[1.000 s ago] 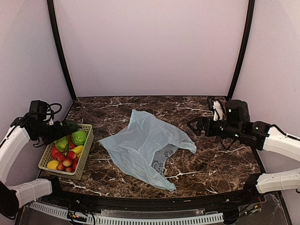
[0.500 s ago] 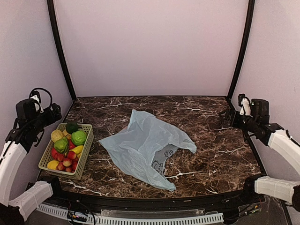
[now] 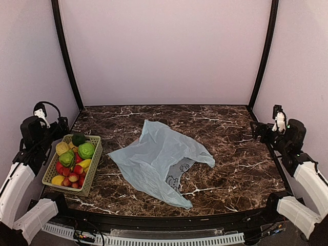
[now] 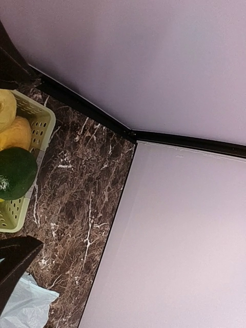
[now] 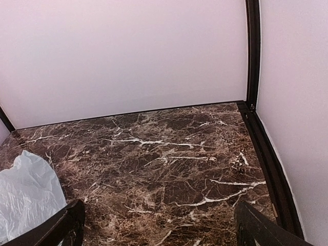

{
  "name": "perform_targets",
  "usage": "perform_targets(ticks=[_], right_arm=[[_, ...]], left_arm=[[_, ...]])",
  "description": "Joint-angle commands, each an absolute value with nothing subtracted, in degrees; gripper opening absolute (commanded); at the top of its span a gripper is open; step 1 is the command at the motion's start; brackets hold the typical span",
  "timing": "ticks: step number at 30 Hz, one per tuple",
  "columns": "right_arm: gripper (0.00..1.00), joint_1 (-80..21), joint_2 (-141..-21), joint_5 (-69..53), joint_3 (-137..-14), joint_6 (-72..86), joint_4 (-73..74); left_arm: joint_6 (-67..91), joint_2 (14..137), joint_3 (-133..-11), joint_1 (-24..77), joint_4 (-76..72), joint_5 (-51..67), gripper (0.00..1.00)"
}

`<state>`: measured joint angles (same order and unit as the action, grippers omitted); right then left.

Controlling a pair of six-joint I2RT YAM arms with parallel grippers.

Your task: Untie the knot of the plastic bag and take out the fruit

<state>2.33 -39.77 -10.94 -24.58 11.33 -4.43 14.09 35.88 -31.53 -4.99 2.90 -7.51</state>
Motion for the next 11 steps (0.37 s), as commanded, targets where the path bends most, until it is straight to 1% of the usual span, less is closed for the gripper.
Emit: perform_targets(ticks=[1, 11], right_arm=[[0.99, 2.68, -38.50, -11.08, -23.90, 9.85, -8.09], [0.99, 2.68, -38.50, -11.43, -23.99, 9.76, -8.08]], left_arm=[[13.40, 35.34, -30.42, -5.22, 0.18, -6.56, 0.99], [13.76, 35.90, -30.73, -5.21, 0.18, -6.23, 0.99]])
